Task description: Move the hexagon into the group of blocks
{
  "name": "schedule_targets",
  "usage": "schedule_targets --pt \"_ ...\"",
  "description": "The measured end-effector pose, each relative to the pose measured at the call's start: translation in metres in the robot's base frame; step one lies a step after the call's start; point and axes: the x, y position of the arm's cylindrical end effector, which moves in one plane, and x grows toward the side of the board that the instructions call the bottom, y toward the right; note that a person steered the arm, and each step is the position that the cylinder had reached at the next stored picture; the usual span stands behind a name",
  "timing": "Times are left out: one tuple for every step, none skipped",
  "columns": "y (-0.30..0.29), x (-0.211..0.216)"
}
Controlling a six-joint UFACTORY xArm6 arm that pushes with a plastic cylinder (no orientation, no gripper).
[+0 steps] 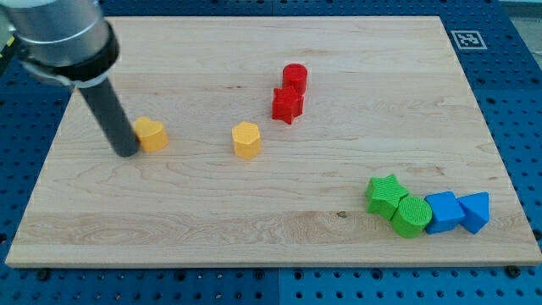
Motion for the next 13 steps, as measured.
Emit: schedule_targets --pt "0.035 -0.005" --pt "0.075 -0.005" --pt "0.118 -0.005" --pt "0.163 -0.005" --pt "0.205 -0.004" --pt "0.244 -0.004" --pt "0.286 -0.004" --pt "0.312 -0.009" --pt "0.328 -0.025" --pt "0.353 -0.025" --pt "0.373 -0.021" --pt "0.379 -0.014" --pt "0.377 -0.015"
